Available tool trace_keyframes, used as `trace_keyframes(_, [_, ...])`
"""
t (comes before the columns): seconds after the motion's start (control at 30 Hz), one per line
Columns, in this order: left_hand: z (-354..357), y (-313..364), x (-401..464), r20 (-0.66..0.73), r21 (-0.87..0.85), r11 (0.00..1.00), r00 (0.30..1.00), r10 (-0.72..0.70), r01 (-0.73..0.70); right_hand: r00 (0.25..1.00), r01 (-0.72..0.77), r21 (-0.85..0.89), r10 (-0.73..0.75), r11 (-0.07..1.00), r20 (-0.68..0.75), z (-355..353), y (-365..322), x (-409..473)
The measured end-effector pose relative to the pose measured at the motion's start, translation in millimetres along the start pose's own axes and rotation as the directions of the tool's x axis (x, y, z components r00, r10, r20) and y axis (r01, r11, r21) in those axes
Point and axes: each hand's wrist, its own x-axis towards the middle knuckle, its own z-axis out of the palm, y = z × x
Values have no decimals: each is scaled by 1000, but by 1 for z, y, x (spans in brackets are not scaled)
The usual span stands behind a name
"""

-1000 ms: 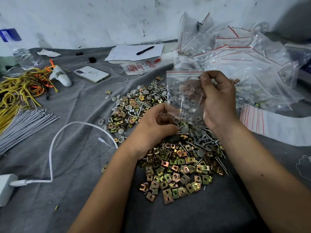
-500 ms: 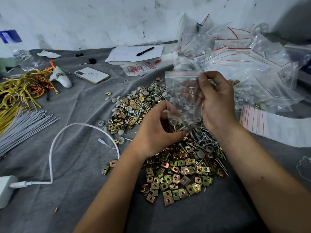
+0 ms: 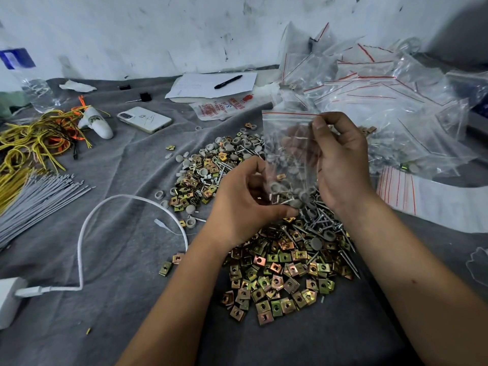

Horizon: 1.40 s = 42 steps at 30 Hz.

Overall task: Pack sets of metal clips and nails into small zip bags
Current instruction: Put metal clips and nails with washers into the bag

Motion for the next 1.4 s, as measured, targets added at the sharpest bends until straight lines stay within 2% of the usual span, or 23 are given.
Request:
trace_keyframes(0.3, [0, -3, 2, 20, -30, 995, 995, -94, 94, 1000, -23, -6, 23, 1000, -20, 0, -1, -1])
trace_keyframes(0.5, [-2, -9, 5, -57, -55, 985, 985, -166, 162, 998, -31, 4, 31, 1000, -60, -2, -2, 0])
trace_keyframes(0.73, [-4, -15, 6, -104, 11, 989, 984, -145, 147, 999, -23, -3, 23, 1000, -23, 1, -3, -3])
trace_keyframes(0.9, [-7, -13, 6, -162, 72, 992, 983, -87, 99, 1000, -23, -3, 23, 1000, -3, 1, -4, -4])
trace_keyframes(1.0, [-9, -11, 6, -150, 111, 993, 988, -15, 32, 1000, -14, -31, 15, 999, 9, 0, -5, -4])
trace_keyframes(1.1, [-6, -4, 4, -185, 43, 998, 981, 54, -46, 997, 32, -95, -25, 995, 73, 0, -5, -5])
trace_keyframes(1.17, [-5, 1, 3, -275, 29, 994, 955, 107, -103, 985, 98, -169, -71, 981, 159, 1, -5, -7])
trace_keyframes(1.27, [-9, 2, 3, -369, 202, 964, 898, 239, -173, 934, 278, -359, -164, 891, 316, 3, -4, -9])
trace_keyframes(1.33, [-13, 1, 4, -348, 321, 923, 880, 324, -213, 872, 411, -445, -200, 796, 448, 7, -3, -11])
trace_keyframes(1.4, [-14, -2, 7, -307, 413, 871, 860, 408, -266, 839, 471, -481, -207, 740, 504, 8, -3, -12])
